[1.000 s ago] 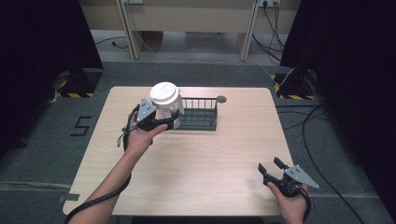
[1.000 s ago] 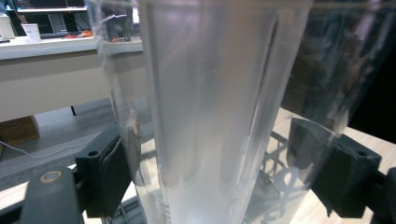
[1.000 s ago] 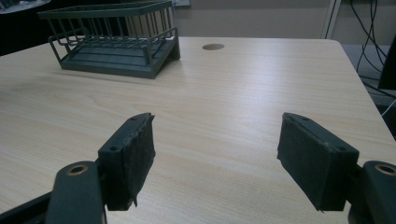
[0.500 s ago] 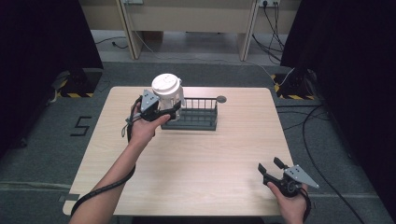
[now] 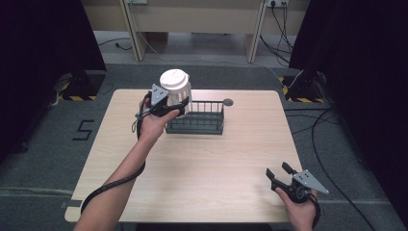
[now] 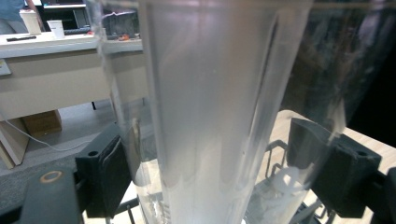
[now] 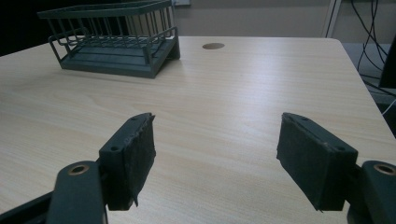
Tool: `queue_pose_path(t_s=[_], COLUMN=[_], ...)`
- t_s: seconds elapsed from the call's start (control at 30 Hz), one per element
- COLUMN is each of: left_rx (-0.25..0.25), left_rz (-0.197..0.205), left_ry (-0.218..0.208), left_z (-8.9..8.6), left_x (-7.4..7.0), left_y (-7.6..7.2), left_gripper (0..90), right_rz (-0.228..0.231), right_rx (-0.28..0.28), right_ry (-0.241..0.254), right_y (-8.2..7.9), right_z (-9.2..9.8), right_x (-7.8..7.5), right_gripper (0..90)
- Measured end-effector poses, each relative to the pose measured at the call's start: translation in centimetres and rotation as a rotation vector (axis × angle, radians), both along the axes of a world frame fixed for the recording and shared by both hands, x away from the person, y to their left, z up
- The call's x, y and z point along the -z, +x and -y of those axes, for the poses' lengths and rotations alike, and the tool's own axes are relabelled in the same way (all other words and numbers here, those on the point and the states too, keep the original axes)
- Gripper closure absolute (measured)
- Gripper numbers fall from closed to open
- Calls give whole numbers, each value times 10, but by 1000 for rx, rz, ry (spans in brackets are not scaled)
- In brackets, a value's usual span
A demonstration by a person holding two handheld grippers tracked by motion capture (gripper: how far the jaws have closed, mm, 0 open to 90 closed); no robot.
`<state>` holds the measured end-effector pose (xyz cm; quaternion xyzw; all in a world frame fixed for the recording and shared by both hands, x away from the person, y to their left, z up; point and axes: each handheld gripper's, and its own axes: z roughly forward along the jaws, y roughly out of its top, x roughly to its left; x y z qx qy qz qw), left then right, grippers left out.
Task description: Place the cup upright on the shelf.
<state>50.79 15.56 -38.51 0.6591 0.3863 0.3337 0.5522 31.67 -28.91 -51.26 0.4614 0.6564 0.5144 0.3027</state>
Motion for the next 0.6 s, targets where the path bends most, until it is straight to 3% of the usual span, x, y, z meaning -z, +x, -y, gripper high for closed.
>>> queue_pose_path(t_s=[0.6], left_rx=[-35], left_rz=[-42], left_ry=[0], left_z=[23], left_x=[6], left_y=[21], left_gripper=[169], right_rz=[-4], right_rx=[-6], right_ry=[-2], right_y=[0], right_z=[0], right_x=[0], right_gripper=[286])
